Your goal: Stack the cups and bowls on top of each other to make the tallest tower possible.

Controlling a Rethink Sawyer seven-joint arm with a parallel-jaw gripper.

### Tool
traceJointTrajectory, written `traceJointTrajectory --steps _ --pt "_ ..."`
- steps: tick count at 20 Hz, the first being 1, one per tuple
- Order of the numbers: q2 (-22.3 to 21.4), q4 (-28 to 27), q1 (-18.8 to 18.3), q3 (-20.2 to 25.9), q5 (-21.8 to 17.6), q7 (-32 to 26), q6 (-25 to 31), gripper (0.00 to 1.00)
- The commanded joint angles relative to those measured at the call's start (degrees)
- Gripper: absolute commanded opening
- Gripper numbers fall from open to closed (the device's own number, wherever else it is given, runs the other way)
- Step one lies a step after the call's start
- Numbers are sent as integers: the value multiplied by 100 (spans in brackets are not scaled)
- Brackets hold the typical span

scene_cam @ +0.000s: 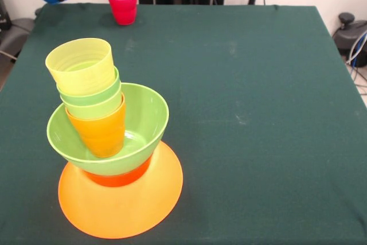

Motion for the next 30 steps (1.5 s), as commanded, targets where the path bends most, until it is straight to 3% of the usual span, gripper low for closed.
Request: traceJointTrajectory --steps 1,9,12,19,30 --pt "-216 167 362 664 276 -1365 533 0" --pt "-488 109 602 718 265 -1264 680 0" --pt "-372 -13 674 705 188 -1246 622 0" --pt "-187 -330 1127 480 -197 -888 276 0" --pt "-327 -989 1849 206 -334 -776 597 0"
